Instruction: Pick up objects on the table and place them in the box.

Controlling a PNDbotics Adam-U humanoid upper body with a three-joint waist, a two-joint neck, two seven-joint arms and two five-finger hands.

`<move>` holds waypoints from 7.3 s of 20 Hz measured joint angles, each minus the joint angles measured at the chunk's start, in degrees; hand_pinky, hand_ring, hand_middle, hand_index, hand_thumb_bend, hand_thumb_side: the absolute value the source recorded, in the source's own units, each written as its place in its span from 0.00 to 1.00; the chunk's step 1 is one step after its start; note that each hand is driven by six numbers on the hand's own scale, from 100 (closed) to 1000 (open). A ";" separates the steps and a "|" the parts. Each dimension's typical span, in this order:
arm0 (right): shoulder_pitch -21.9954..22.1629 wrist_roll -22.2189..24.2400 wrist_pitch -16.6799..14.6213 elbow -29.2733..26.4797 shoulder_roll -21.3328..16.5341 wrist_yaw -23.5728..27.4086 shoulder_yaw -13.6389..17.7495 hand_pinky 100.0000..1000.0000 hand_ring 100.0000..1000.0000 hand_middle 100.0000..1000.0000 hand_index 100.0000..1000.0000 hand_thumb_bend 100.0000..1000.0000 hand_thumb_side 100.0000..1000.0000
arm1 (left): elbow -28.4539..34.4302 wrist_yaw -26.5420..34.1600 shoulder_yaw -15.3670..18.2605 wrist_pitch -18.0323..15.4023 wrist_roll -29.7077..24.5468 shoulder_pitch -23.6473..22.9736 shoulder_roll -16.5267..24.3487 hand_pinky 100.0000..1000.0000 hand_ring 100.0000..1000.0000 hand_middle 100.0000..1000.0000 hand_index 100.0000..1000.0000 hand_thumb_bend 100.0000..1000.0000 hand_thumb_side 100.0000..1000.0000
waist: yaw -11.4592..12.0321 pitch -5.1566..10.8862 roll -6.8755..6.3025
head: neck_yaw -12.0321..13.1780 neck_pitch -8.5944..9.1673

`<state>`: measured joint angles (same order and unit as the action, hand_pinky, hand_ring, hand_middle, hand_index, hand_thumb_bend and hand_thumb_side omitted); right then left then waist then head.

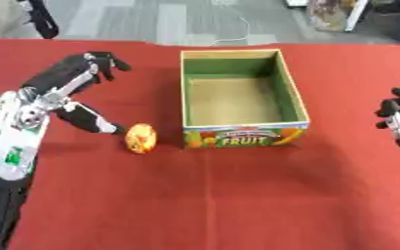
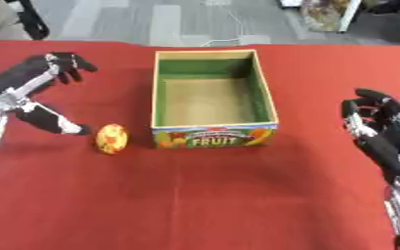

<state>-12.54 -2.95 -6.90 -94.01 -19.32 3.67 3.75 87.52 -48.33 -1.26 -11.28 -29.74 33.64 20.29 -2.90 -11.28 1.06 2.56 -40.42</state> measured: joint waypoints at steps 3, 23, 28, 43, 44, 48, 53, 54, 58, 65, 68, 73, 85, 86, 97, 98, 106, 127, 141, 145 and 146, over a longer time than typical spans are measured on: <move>0.01 0.05 0.03 0.00 0.01 0.00 -0.09 0.51 0.60 0.59 0.77 0.20 0.34 | -1.89 -0.49 -0.84 -0.85 -2.14 0.75 -0.17 0.59 0.64 0.72 0.82 0.80 0.04 | -0.02 0.00 -0.01 | 0.05 -0.01; 0.00 0.39 -0.07 0.00 0.42 0.00 -0.33 0.51 0.60 0.59 0.77 0.19 0.34 | -9.84 -2.21 -3.68 -4.45 -10.29 6.19 -2.23 0.57 0.59 0.64 0.78 0.79 0.04 | -0.74 0.00 0.10 | 0.77 -0.07; 0.00 0.41 -0.08 0.01 0.42 0.00 -0.34 0.51 0.60 0.59 0.77 0.19 0.34 | -11.48 -3.68 -4.13 -5.36 -12.54 6.79 -2.67 0.54 0.57 0.60 0.75 0.77 0.03 | -1.09 0.00 0.09 | 0.86 -0.09; 0.01 0.43 -0.08 0.01 0.42 0.00 -0.34 0.51 0.60 0.59 0.77 0.18 0.34 | -12.54 -6.30 -4.52 -5.97 -16.04 6.47 -2.63 0.39 0.41 0.44 0.61 0.63 0.00 | -1.08 0.00 0.08 | 0.87 -0.32; 0.01 0.43 -0.08 0.01 0.43 0.00 -0.34 0.51 0.60 0.59 0.77 0.18 0.34 | -12.54 -6.45 -4.52 -5.94 -16.07 6.39 -2.63 0.39 0.41 0.44 0.61 0.63 0.00 | -1.07 0.00 0.08 | 0.87 -0.32; 0.01 0.43 -0.08 0.01 0.43 0.00 -0.34 0.51 0.60 0.58 0.77 0.18 0.34 | -12.61 -6.77 -4.52 -5.83 -15.97 6.21 -2.63 0.29 0.33 0.36 0.53 0.55 0.00 | -1.05 0.00 0.09 | 0.87 -0.32; 0.02 0.42 -0.09 0.01 0.43 0.00 -0.34 0.51 0.60 0.58 0.77 0.18 0.34 | -13.14 -7.19 -4.52 -5.51 -14.84 6.05 -2.63 0.19 0.23 0.26 0.44 0.43 0.00 | -1.05 0.00 0.11 | 0.87 -0.32; 0.02 0.42 -0.09 0.01 0.43 0.00 -0.34 0.51 0.60 0.58 0.77 0.18 0.34 | -13.25 -7.24 -4.52 -5.47 -14.64 6.02 -2.63 0.18 0.22 0.25 0.43 0.41 0.00 | -1.05 0.00 0.11 | 0.87 -0.32; 0.02 0.42 -0.09 0.01 0.43 0.00 -0.34 0.51 0.60 0.58 0.77 0.18 0.34 | -13.64 -7.53 -4.64 -5.52 -14.20 5.87 -2.63 0.12 0.16 0.19 0.37 0.31 0.00 | -1.05 0.00 0.10 | 0.87 -0.32; 0.14 0.42 -0.09 0.02 0.43 0.00 -0.34 0.51 0.60 0.58 0.76 0.17 0.34 | -13.96 -7.95 -4.88 -5.83 -12.52 5.67 -2.48 0.03 0.09 0.12 0.29 0.21 0.00 | -1.04 0.00 0.04 | 0.87 -0.35; 0.22 0.42 -0.09 0.02 0.43 0.00 -0.34 0.51 0.60 0.58 0.76 0.18 0.34 | -13.94 -8.11 -4.89 -5.88 -11.35 5.64 -2.12 0.00 0.07 0.09 0.27 0.19 0.00 | -1.04 0.00 -0.05 | 0.86 -0.43; 0.28 0.42 -0.08 0.02 0.43 0.00 -0.32 0.51 0.60 0.58 0.76 0.18 0.34 | -12.80 -8.16 -4.87 -6.02 -9.39 5.61 -1.68 0.00 0.06 0.08 0.25 0.15 0.00 | -1.02 0.00 -0.11 | 0.82 -0.66; 0.46 0.41 -0.08 0.04 0.43 0.00 -0.30 0.51 0.60 0.58 0.76 0.18 0.34 | -7.44 -7.24 -5.53 -7.27 -6.31 8.98 0.45 0.00 0.06 0.08 0.26 0.13 0.00 | -1.00 0.38 -0.53 | 0.35 -0.79; 0.46 0.41 -0.07 0.04 0.43 0.00 -0.30 0.51 0.60 0.58 0.76 0.18 0.34 | -7.21 -7.24 -5.59 -7.37 -5.97 9.78 0.45 0.00 0.06 0.08 0.26 0.13 0.00 | -1.07 0.39 -0.54 | 0.35 -0.79; 0.42 0.93 -0.03 0.06 0.43 0.00 -0.76 0.51 0.59 0.58 0.76 0.18 0.34 | -8.40 -10.54 -6.76 -8.21 -0.79 17.68 -3.06 0.00 0.06 0.09 0.26 0.14 0.00 | -2.71 0.54 -0.66 | 0.86 -0.19; 0.41 0.96 -0.03 0.06 0.43 0.00 -0.84 0.51 0.59 0.58 0.76 0.18 0.34 | -8.71 -10.87 -6.84 -8.32 -0.45 17.73 -3.22 0.02 0.08 0.10 0.28 0.15 0.00 | -2.71 0.54 -0.65 | 0.87 -0.18; -0.65 2.02 0.00 0.06 0.94 0.01 -1.77 0.51 0.59 0.58 0.76 0.19 0.34 | -16.76 -14.51 -7.55 -5.80 2.54 20.05 -10.52 0.04 0.10 0.12 0.30 0.17 0.00 | -5.76 -0.10 -0.73 | 2.87 1.39; -1.06 2.66 0.09 0.20 1.43 0.01 -2.07 0.51 0.59 0.58 0.76 0.18 0.34 | -31.93 -24.46 -6.69 -4.77 19.41 20.24 -18.82 0.63 0.69 0.72 0.78 0.91 0.24 | -7.33 -0.89 -0.90 | 3.39 1.79; -0.76 2.66 0.10 0.38 1.44 0.02 -2.04 0.51 0.59 0.58 0.76 0.18 0.34 | -29.42 -23.56 -4.78 -2.80 23.62 19.71 -18.30 0.74 0.78 0.82 0.81 0.92 0.57 | -6.36 -0.45 -0.80 | 3.30 1.78; -0.52 2.64 0.08 0.40 1.44 0.02 -2.00 0.51 0.59 0.58 0.76 0.18 0.34 | -24.12 -20.34 -2.29 -2.52 26.48 19.24 -17.27 0.67 0.71 0.74 0.76 0.86 0.53 | -5.53 -0.18 -0.75 | 2.82 1.74; -0.48 2.60 0.07 0.41 1.44 0.02 -1.97 0.51 0.59 0.58 0.76 0.18 0.34 | -22.79 -19.49 -1.62 -2.62 27.28 19.08 -16.97 0.65 0.70 0.73 0.75 0.85 0.53 | -5.31 -0.17 -0.72 | 2.65 1.73</move>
<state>-13.02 -0.34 -6.83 -93.61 -17.88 3.69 1.78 64.73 -67.82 -2.88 -13.90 -2.46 52.71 3.32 -8.20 -11.45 0.34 5.21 -38.69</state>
